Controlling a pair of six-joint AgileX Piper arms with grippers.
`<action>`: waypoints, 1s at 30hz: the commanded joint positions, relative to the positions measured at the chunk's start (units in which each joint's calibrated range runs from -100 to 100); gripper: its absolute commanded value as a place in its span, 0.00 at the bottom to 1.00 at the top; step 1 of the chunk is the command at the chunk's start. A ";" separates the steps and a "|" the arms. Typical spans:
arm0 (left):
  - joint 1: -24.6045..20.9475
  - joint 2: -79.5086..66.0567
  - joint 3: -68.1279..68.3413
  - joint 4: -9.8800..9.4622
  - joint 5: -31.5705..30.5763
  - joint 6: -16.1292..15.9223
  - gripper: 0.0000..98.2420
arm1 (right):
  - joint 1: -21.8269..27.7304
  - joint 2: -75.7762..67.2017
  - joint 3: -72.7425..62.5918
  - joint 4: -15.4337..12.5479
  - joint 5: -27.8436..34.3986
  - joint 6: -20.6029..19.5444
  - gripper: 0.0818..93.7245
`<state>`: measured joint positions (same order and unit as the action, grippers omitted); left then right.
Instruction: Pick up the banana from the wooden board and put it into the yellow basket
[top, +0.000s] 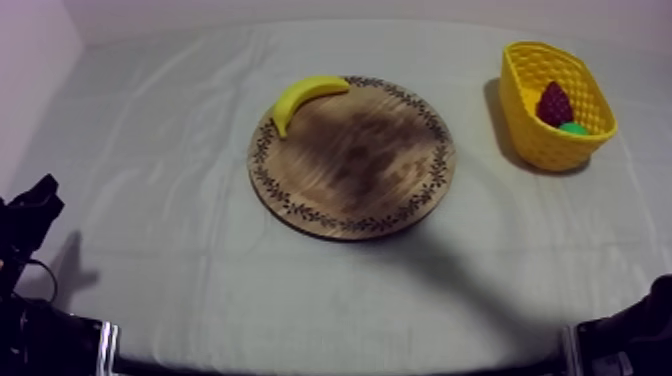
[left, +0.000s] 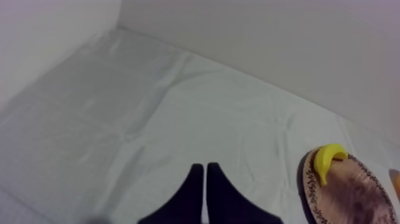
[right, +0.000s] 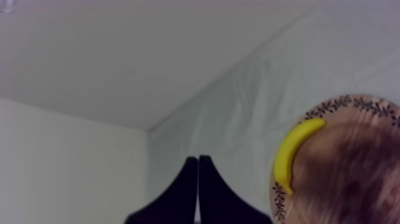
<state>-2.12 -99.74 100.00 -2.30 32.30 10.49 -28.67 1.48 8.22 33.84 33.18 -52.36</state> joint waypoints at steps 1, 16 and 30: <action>-0.02 0.00 0.00 -0.02 0.03 -0.01 0.00 | 0.09 1.17 1.15 0.58 -0.39 -0.73 0.02; -0.02 0.00 0.00 -0.02 0.03 -0.01 0.00 | -1.25 9.36 -0.05 -0.80 2.71 0.72 0.02; -0.02 0.00 0.00 -0.02 0.03 -0.01 0.00 | -2.83 10.43 -1.64 -1.74 7.90 3.03 0.81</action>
<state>-2.12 -99.74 100.00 -2.30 32.30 10.49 -31.36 11.96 6.90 32.35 40.13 -49.71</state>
